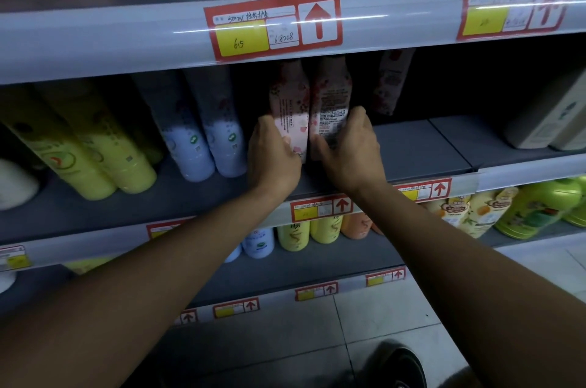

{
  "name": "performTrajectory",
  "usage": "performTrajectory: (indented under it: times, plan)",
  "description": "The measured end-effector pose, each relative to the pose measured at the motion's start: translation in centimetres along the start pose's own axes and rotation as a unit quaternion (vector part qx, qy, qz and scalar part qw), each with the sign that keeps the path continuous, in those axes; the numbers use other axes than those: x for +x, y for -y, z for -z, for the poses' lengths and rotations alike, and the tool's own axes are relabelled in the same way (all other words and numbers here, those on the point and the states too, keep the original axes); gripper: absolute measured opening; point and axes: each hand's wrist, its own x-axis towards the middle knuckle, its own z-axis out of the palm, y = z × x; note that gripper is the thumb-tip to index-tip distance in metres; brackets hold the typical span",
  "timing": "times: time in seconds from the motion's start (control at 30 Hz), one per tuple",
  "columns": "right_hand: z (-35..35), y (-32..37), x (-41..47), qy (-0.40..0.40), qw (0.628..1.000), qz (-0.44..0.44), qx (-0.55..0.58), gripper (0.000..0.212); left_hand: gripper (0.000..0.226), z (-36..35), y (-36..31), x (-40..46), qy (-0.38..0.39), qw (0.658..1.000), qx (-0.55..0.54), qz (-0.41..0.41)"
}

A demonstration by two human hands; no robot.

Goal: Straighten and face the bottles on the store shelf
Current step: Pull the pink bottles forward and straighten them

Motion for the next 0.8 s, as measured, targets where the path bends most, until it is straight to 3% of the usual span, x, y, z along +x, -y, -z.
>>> performTrajectory:
  times: [0.13,0.4,0.5,0.63,0.8]
  plan:
    - [0.3,-0.1,0.0,0.017,1.000,0.010,-0.010,0.048,0.023,-0.3,0.5,-0.4,-0.002,0.999,-0.024,-0.024]
    - [2.0,-0.7,-0.1,0.058,0.997,0.005,-0.040,0.040,0.058,-0.2,0.6,-2.6,-0.011,0.999,-0.021,-0.044]
    - [3.1,-1.2,-0.1,0.064,0.997,-0.003,-0.050,0.051,0.070,-0.4,0.8,-3.6,-0.008,0.998,-0.026,-0.052]
    - [4.8,-1.9,-0.2,0.071,0.996,-0.015,-0.060,0.067,0.064,-0.5,0.1,-5.2,0.004,0.999,-0.018,-0.033]
    - [7.2,-2.9,-0.4,0.063,0.995,-0.036,-0.067,0.064,0.047,-1.1,-1.9,-6.6,0.030,0.998,0.018,-0.046]
